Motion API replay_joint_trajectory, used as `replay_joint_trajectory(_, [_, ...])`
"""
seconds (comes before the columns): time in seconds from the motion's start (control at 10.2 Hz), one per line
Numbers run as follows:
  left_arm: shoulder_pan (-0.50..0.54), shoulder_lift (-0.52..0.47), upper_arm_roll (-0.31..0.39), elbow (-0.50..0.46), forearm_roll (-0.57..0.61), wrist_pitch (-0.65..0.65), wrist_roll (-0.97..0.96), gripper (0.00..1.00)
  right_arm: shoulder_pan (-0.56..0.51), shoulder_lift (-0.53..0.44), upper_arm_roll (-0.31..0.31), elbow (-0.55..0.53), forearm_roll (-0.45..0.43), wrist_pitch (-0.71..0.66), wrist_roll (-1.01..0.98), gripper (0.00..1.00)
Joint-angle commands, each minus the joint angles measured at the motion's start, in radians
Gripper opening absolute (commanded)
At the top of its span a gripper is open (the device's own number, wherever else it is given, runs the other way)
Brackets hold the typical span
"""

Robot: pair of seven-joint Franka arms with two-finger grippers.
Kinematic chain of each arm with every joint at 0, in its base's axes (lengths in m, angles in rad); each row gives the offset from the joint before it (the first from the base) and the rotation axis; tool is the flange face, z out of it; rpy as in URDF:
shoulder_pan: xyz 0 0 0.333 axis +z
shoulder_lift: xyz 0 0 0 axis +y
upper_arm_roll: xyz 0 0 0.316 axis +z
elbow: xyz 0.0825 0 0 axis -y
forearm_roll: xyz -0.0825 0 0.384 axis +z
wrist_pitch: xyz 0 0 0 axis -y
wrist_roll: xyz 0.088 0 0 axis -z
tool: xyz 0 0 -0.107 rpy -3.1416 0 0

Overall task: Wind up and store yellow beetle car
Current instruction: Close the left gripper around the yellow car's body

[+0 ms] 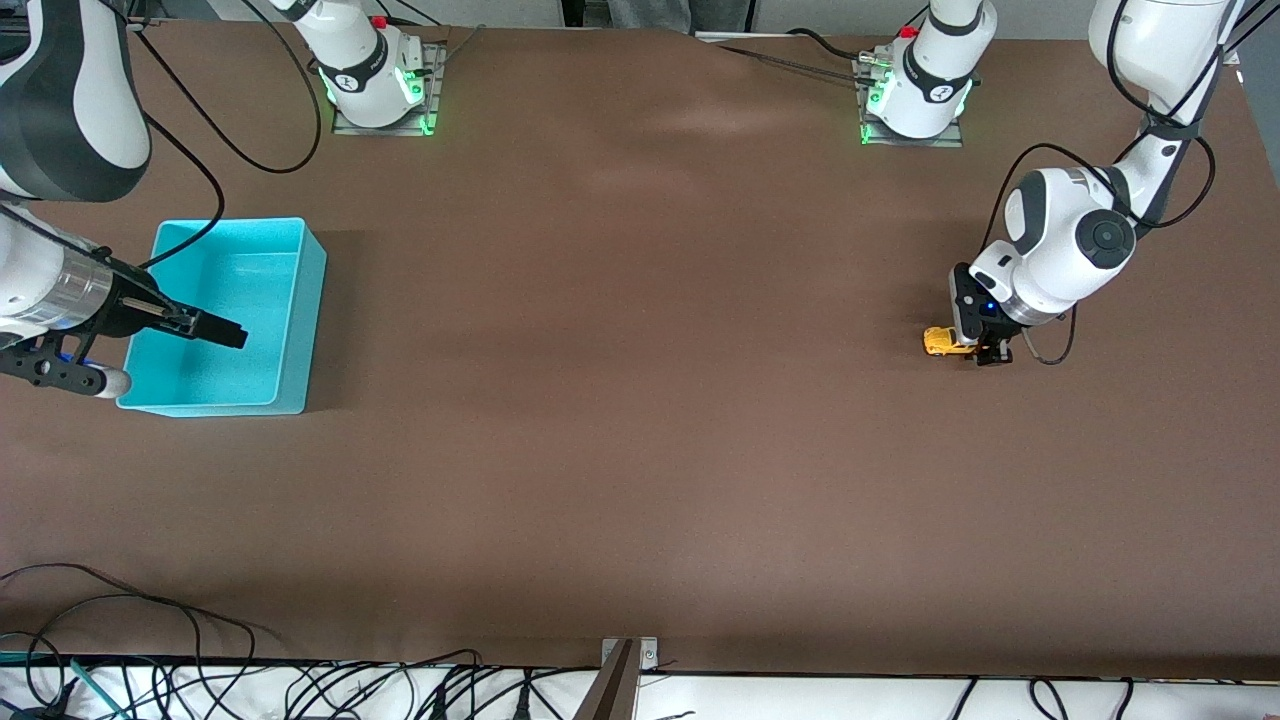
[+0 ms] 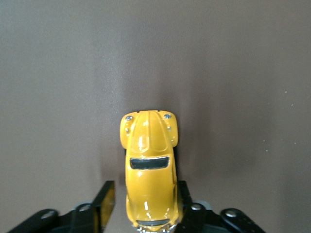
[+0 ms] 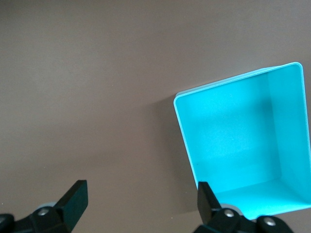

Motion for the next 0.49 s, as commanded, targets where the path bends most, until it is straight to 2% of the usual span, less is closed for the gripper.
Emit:
replay_joint_trajectory(0.0, [-0.015,-0.004,0.003,0.009,0.016,0.012,0.019,0.0,-0.001,0.002,0.007,0.004,-0.019,0.012,0.005,1.0])
replay_joint_trajectory(0.39, [-0.041,-0.017,-0.001,0.021,0.018,0.009,0.131,0.0,-0.003,0.009,0.006,0.004,-0.019,0.012,0.01,1.0])
